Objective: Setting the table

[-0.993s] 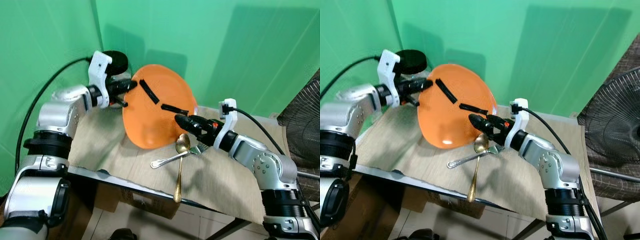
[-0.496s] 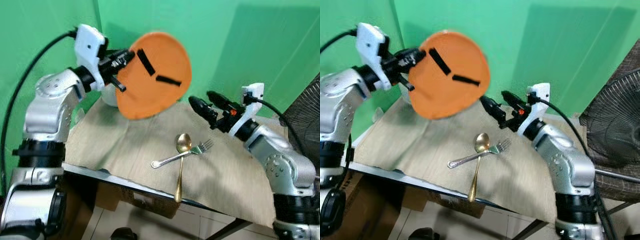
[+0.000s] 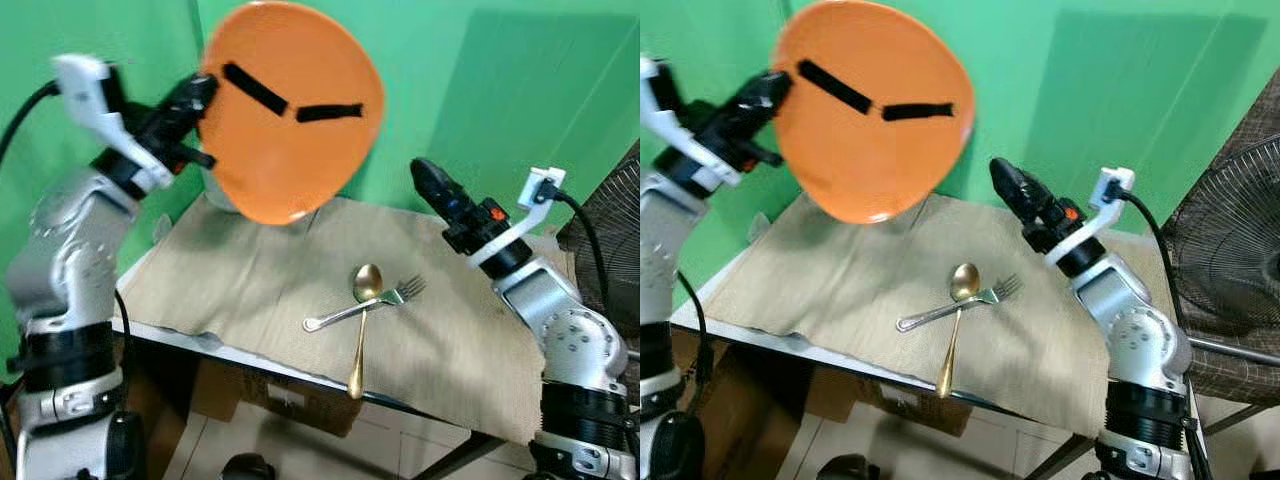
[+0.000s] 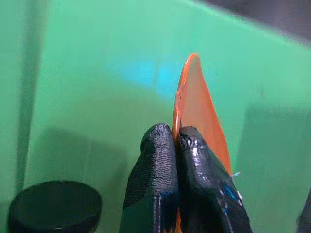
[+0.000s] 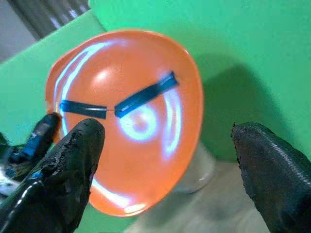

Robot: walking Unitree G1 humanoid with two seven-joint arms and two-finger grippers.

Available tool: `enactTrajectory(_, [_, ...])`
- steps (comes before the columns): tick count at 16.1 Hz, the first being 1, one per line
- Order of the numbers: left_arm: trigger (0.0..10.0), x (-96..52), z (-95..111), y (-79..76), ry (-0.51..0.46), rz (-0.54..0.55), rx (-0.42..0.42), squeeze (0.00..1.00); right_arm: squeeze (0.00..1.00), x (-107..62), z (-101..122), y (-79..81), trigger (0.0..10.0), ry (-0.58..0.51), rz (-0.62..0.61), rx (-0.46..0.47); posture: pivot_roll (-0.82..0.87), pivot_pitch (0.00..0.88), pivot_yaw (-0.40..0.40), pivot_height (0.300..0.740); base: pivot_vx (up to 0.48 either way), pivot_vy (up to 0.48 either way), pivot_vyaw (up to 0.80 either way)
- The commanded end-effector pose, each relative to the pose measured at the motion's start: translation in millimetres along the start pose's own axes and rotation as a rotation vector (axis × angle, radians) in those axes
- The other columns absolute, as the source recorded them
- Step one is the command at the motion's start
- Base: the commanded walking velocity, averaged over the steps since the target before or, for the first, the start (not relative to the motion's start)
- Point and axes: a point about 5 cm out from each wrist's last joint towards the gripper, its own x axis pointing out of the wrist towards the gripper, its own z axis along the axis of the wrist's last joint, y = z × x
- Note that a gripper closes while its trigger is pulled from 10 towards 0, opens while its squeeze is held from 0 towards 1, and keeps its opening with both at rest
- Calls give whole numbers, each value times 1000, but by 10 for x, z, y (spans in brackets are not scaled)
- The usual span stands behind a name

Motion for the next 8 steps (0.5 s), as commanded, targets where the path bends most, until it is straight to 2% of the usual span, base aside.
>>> enactTrajectory(1, [0, -11, 138, -64, -96, -34, -82, 0, 1000, 26, -53, 24, 10000, 36, 37, 58, 186, 0, -67, 740, 0, 0, 0])
enactTrajectory(2, [0, -35, 138, -68, -136, -30, -177, 0, 1000, 53, -114, 45, 10000, 64, 52, 82, 188, 0, -69, 740, 0, 0, 0])
enactTrajectory(3, [0, -69, 100, -70, -149, -38, -256, 0, 0, 79, -166, 113, 10000, 78, 112, 122, 186, 0, -68, 740, 0, 0, 0])
enactTrajectory(4, [0, -101, 37, -72, -138, -44, -302, 0, 0, 98, -186, 204, 10000, 77, 182, 179, 185, 0, -70, 740, 0, 0, 0])
enactTrajectory(5, [0, -116, -14, -82, -126, -51, -338, 0, 0, 110, -211, 252, 10000, 91, 212, 192, 184, 0, -70, 740, 0, 0, 0])
enactTrajectory(6, [0, -118, -37, -92, -118, -59, -352, 0, 0, 114, -225, 266, 10000, 98, 222, 190, 185, 0, -71, 740, 0, 0, 0])
enactTrajectory(8, [0, -132, -159, -104, -63, -58, -373, 0, 0, 111, -166, 361, 10000, 43, 313, 265, 188, 0, -70, 740, 0, 0, 0])
